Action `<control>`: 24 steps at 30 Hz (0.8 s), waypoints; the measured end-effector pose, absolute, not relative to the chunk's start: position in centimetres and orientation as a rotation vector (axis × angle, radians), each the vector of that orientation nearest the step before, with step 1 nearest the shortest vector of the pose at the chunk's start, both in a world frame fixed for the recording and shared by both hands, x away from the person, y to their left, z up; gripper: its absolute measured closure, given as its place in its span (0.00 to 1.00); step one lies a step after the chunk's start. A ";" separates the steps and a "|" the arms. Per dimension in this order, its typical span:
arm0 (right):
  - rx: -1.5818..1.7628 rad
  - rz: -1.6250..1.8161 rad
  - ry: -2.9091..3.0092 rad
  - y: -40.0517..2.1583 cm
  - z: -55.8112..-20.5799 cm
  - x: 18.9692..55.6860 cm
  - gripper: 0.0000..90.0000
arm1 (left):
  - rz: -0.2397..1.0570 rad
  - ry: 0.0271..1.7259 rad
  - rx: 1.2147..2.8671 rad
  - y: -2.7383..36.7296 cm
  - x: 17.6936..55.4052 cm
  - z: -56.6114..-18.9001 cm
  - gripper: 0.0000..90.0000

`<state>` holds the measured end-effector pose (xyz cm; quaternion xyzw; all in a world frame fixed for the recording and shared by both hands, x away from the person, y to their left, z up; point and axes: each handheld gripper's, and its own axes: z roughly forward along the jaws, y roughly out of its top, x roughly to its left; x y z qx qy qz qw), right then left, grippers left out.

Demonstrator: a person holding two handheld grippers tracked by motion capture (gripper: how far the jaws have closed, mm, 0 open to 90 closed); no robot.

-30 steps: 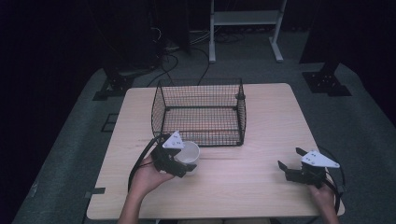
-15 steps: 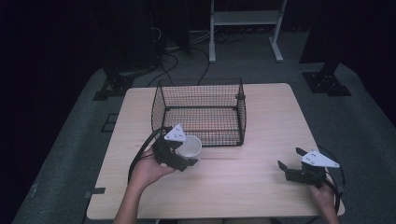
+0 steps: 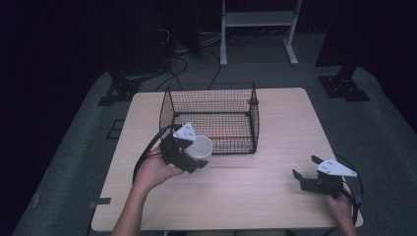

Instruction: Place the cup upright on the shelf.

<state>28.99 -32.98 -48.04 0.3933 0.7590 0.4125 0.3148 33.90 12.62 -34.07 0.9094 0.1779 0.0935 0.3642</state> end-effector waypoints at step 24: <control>1.041 1.089 1.998 -33.0 -48.0 29.0 0.15 | 0.241 0.416 2.363 11.7 36.8 -30.3 0.23</control>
